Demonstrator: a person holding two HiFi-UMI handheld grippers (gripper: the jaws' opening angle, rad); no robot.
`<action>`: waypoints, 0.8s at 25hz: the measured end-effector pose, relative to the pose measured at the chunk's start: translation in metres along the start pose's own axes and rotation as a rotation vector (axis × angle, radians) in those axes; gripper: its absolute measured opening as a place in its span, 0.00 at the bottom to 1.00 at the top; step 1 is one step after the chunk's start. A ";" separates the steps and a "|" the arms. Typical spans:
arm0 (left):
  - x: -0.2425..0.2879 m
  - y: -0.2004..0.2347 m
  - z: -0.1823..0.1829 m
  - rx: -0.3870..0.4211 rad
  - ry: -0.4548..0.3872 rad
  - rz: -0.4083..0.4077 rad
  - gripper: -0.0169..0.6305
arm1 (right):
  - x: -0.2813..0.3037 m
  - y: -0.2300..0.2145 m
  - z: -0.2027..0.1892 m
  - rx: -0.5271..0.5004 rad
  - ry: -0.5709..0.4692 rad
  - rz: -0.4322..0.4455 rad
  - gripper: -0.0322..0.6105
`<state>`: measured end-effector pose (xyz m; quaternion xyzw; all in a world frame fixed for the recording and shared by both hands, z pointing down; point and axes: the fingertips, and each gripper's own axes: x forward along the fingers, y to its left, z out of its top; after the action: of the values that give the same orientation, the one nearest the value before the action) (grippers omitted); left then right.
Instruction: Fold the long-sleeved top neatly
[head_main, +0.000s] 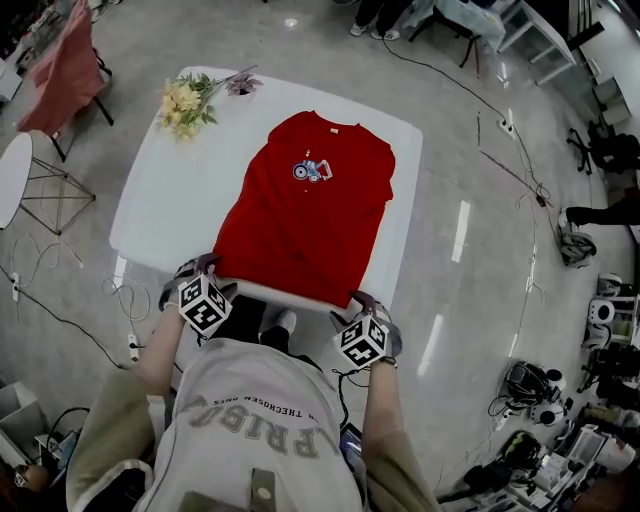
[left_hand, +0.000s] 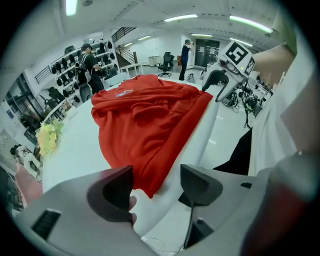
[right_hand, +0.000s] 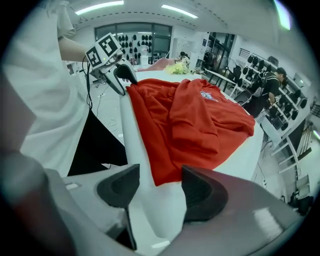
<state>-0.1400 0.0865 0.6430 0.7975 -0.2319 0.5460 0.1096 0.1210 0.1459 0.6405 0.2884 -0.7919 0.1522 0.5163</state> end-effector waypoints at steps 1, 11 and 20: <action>0.002 0.000 0.000 -0.004 -0.001 0.002 0.49 | 0.001 -0.002 0.000 -0.010 0.006 -0.016 0.44; -0.029 -0.012 -0.011 0.009 -0.049 0.027 0.11 | -0.026 0.018 -0.010 -0.102 -0.018 -0.004 0.08; -0.085 -0.071 -0.031 -0.037 -0.061 -0.051 0.10 | -0.088 0.059 -0.025 -0.026 -0.061 0.175 0.08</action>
<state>-0.1554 0.1829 0.5825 0.8174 -0.2248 0.5140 0.1309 0.1296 0.2325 0.5749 0.2159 -0.8315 0.1777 0.4801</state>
